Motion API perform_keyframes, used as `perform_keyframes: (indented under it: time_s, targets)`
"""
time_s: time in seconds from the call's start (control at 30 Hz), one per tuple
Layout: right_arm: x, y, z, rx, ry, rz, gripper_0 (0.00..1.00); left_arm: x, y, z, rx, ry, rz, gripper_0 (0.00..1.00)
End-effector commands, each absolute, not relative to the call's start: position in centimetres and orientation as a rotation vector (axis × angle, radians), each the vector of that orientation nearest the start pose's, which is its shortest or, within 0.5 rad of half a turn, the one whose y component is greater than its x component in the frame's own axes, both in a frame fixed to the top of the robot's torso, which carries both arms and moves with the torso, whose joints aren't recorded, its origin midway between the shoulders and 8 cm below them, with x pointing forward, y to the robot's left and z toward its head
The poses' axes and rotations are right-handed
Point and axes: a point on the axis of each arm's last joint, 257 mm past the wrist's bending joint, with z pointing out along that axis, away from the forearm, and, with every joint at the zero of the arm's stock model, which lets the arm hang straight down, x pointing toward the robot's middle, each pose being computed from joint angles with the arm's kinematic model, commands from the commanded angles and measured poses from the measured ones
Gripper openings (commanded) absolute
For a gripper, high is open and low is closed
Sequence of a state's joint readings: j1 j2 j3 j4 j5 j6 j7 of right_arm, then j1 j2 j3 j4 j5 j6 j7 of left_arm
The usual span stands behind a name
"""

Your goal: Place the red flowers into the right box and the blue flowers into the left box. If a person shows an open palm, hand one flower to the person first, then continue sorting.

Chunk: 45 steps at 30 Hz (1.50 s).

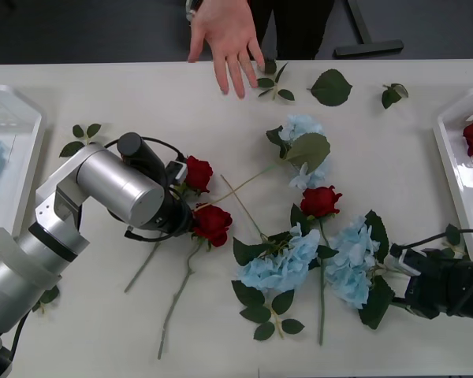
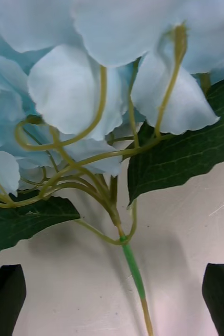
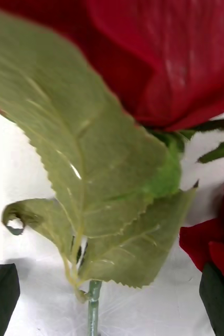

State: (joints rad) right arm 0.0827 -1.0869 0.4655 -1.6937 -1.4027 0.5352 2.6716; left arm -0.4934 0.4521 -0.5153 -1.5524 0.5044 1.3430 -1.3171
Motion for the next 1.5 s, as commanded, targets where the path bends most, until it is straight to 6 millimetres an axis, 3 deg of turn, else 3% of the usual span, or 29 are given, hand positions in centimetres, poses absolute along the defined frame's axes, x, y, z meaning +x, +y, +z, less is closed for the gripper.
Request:
perform_keyframes:
  time_s: [0.03,0.37,0.57,0.67,1.07,1.2,1.3,1.5]
  targets:
    - [38.0,-30.2,-36.9,-1.341,2.017,0.062,0.81,47.9,12.5,-33.8,0.678,2.615,-0.05,1.0]
    - [38.4,-30.0,-37.6,-1.366,2.015,0.053,0.33,47.5,13.1,-34.4,0.764,2.605,-0.008,1.0]
    - [38.5,-30.2,-38.0,-1.367,2.018,0.042,0.18,47.6,13.1,-34.3,0.768,2.6,-0.002,1.0]
    - [38.5,-30.1,-38.0,-1.36,2.015,0.042,0.02,47.7,13.4,-34.3,0.771,2.597,0.009,1.0]
    - [39.1,-30.5,-37.5,-1.279,2.049,0.084,0.0,48.4,13.3,-33.9,0.773,2.567,0.026,1.0]
    - [40.8,-31.1,-34.3,-1.089,2.096,0.214,0.0,48.4,13.3,-33.9,0.773,2.567,0.026,1.0]
    - [42.8,-31.1,-30.2,-0.937,2.099,0.373,0.0,48.4,13.3,-33.9,0.773,2.567,0.026,1.0]
    - [47.7,-28.0,-22.1,-0.799,1.962,0.555,0.0,48.4,13.3,-33.9,0.773,2.567,0.026,1.0]
